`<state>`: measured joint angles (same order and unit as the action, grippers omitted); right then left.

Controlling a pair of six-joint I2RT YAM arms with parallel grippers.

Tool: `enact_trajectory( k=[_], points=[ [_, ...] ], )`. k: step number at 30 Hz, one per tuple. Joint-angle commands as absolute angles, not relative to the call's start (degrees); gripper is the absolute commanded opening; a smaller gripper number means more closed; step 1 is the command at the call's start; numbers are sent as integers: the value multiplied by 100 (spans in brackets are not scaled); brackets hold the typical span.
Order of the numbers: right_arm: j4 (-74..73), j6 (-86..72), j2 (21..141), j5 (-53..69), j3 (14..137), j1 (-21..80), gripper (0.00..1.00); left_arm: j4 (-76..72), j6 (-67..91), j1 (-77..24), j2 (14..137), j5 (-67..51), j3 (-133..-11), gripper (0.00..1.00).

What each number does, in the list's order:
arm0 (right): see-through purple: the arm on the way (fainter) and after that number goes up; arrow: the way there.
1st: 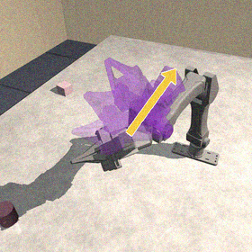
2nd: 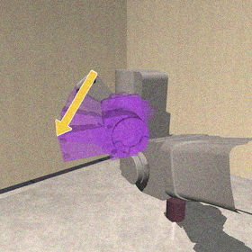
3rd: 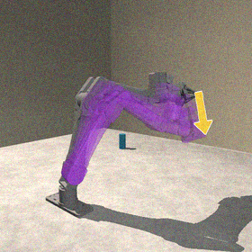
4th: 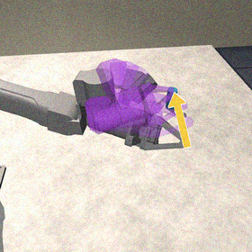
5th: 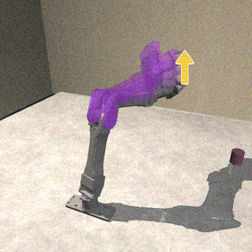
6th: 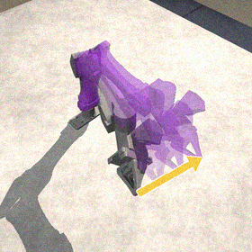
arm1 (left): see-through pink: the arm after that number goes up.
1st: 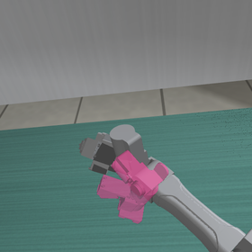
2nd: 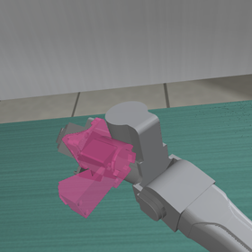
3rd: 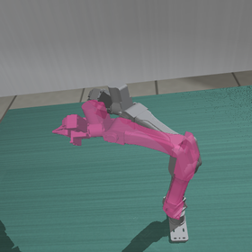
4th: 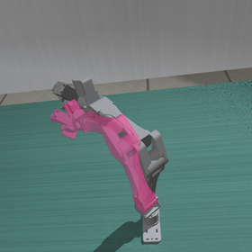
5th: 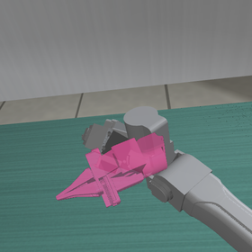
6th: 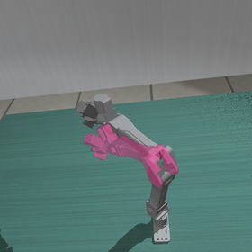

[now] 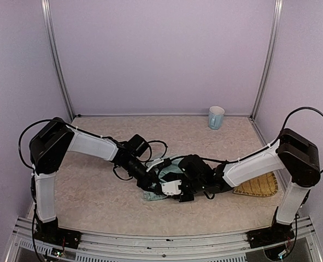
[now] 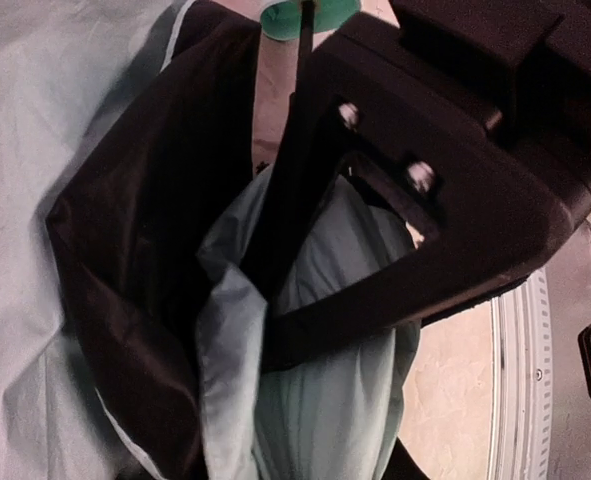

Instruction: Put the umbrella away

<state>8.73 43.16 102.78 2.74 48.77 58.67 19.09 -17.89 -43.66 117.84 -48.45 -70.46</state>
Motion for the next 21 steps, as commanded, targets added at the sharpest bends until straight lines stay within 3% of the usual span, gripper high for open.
enact_trajectory(
  k=[1, 4, 6, 7, 14, 21],
  points=[
    [6, 3921, 10466, 280, 5119, 5607, 22, 2301, -1840, -4261, 11807, -4617, -6754, 37],
    [-416, 3724, 10493, 418, 5203, 5596, 12, 1728, -1404, -4069, 11488, -4563, -6651, 61],
    [-650, 3592, 10503, 552, 5258, 5589, 9, 1044, -972, -3900, 11083, -4499, -6338, 94],
    [-751, 3522, 10511, 629, 5287, 5580, 8, 535, -771, -3819, 10783, -4463, -6080, 98],
    [-1926, 2976, 10670, 1436, 5808, 5511, 5, -2422, -508, -4003, 8536, -3217, -3944, 99],
    [-2949, 2652, 11030, 2887, 6259, 5230, 5, -2017, -2191, -5610, 7471, -1427, -3173, 93]
  ],
)
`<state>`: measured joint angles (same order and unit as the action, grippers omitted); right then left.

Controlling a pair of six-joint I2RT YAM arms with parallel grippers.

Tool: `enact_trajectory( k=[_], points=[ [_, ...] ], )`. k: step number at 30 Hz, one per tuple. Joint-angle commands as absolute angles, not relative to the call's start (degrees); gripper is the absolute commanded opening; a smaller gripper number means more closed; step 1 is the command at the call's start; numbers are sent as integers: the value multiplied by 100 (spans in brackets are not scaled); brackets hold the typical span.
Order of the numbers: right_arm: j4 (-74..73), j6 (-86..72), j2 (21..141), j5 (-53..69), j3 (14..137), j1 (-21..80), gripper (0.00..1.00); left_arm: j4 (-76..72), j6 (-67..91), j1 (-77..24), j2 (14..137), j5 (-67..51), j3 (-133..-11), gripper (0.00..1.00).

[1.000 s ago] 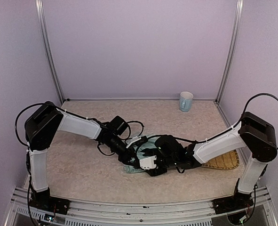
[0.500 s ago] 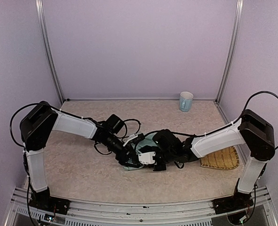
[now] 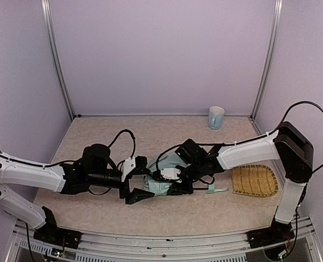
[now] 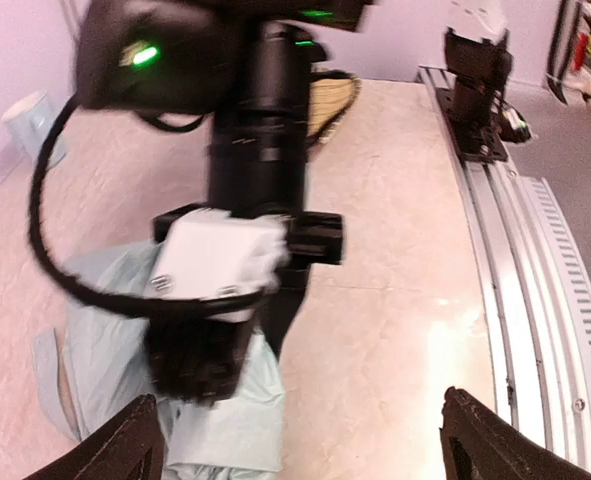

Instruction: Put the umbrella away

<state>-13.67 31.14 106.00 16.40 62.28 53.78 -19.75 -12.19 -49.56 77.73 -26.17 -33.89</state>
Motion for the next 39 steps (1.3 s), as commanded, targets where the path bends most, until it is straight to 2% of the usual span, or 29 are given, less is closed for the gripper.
enact_trajectory(
  k=[1, 4, 6, 8, 11, 14, 17, 27, 32, 39],
  points=[
    [-3037, 2616, 11112, 3076, 6322, 5152, 5, -1876, -2302, -5749, 7437, -1347, -3173, 90],
    [-3270, 2495, 11426, 3659, 6548, 4927, 6, -1438, -2840, -6186, 7518, -955, -3273, 78],
    [-3443, 2528, 11666, 4051, 6752, 4857, 6, -1270, -3081, -6415, 7704, -563, -3410, 75],
    [-3638, 2622, 11932, 4286, 6938, 4825, 6, -1242, -3313, -6527, 7948, -213, -3523, 78],
    [-3801, 2642, 12255, 4397, 7141, 4769, 6, -1179, -3755, -6683, 8425, 431, -3746, 91],
    [-3934, 2619, 12446, 4605, 7286, 4689, 6, -815, -3933, -6913, 9127, 1285, -4202, 93],
    [-3996, 2677, 12499, 4603, 7396, 4667, 6, -1078, -4022, -6904, 9415, 1780, -4231, 94],
    [-4289, 2818, 12666, 4440, 7687, 4634, 7, -1581, -4134, -6447, 9319, 1051, -4157, 92],
    [-4257, 2809, 12620, 4474, 7743, 4617, 7, -1252, -4038, -5967, 8987, -691, -4125, 91],
    [-4123, 2718, 12656, 4646, 7817, 4579, 7, -346, -4040, -5759, 9925, -330, -4906, 83]
  ],
)
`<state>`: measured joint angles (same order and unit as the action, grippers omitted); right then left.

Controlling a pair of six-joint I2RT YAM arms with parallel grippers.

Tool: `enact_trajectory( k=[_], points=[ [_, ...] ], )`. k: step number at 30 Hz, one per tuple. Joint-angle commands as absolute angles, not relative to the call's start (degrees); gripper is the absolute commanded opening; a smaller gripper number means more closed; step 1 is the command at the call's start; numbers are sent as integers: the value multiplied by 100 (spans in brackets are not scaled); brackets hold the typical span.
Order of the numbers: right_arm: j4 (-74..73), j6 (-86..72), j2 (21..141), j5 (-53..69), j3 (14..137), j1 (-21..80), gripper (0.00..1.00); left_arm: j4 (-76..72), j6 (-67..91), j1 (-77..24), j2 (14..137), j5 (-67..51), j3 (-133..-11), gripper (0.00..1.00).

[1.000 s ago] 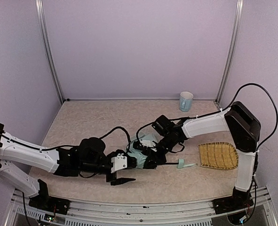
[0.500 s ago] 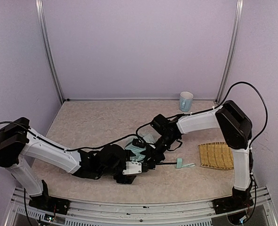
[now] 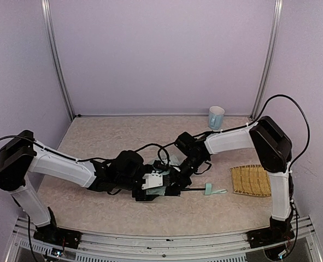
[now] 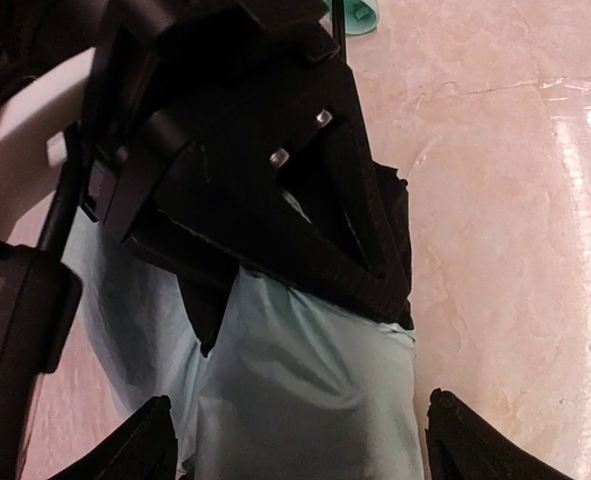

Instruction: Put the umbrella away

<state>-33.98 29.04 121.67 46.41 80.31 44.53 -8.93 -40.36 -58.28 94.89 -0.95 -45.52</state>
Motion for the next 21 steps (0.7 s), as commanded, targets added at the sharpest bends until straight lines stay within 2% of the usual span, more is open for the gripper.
enact_trajectory(
  k=[1, 5, 9, 11, 13, 17, 21],
  points=[
    [-4119, 2712, 12656, 4626, 7844, 4579, 8, -357, -4057, -5738, 10035, -379, -4946, 83],
    [-4035, 2657, 12578, 4572, 7876, 4553, 10, -198, -3864, -5633, 10461, -576, -5195, 78],
    [-3702, 2526, 12394, 4731, 7858, 4445, 17, 483, -3523, -5595, 10855, -666, -5566, 60],
    [-3551, 2440, 12237, 4794, 7838, 4355, 28, 686, -3372, -5548, 10976, -961, -5590, 50],
    [-3324, 2342, 12001, 4702, 7693, 4285, 35, 1105, -3032, -5493, 11142, -1294, -5783, 39],
    [-2725, 2089, 11427, 4422, 7269, 4250, 58, 1724, -2435, -5456, 11466, -1720, -6137, 32],
    [-2265, 1996, 10848, 4007, 6775, 4192, 75, 1857, -2070, -5443, 11575, -1967, -6159, 19]
  ],
)
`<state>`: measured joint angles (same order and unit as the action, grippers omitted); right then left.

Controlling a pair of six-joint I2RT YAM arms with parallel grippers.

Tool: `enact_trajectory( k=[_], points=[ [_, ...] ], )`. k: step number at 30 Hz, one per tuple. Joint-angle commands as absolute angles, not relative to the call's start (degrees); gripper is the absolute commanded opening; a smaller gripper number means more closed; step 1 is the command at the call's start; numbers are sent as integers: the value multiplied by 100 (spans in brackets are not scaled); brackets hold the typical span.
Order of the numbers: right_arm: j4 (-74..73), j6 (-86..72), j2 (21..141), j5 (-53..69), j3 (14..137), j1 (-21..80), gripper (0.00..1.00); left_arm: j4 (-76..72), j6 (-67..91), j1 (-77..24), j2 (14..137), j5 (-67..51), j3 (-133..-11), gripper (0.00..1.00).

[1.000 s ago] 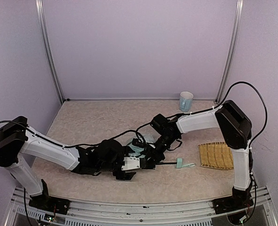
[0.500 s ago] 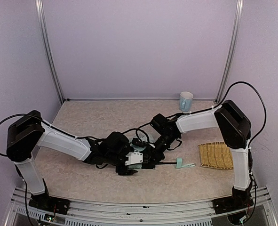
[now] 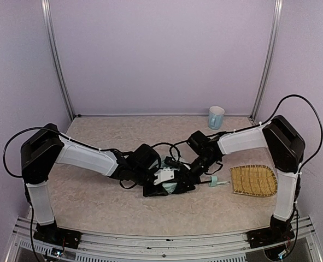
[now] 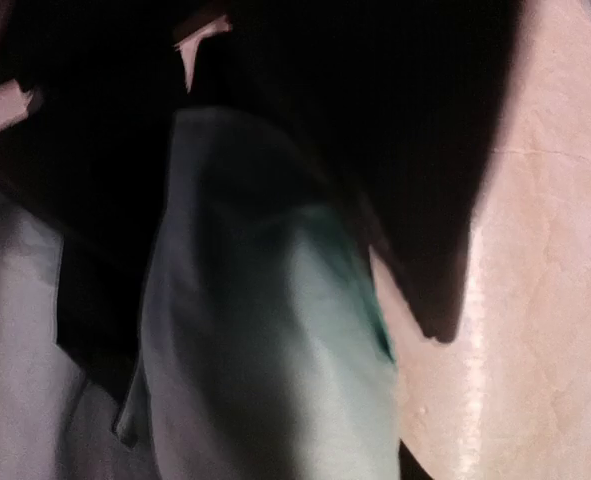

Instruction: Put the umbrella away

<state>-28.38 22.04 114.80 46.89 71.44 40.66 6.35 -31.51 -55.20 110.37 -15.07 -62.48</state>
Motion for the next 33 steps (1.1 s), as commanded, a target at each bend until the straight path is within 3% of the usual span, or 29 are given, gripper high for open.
enact_trajectory(
  k=[1, 11, 19, 25, 33],
  points=[
    [-2198, 1989, 10667, 3777, 6656, 4168, 78, 1895, -2012, -5441, 11604, -2044, -6165, 18],
    [-754, 1856, 8778, 2359, 5193, 4102, 81, 2391, -1852, -5101, 11951, -2902, -6464, 11],
    [1088, 2965, 7155, 1275, 3558, 4921, 80, 2570, -1699, -4654, 12034, -3270, -6647, 18],
    [1686, 3676, 7551, 513, 3166, 5667, 81, 2815, -1870, -4571, 12125, -3644, -6749, 18],
    [2270, 4733, 8724, 48, 3722, 5774, 84, 3483, -2150, -4570, 12585, -3768, -7188, 18]
  ],
)
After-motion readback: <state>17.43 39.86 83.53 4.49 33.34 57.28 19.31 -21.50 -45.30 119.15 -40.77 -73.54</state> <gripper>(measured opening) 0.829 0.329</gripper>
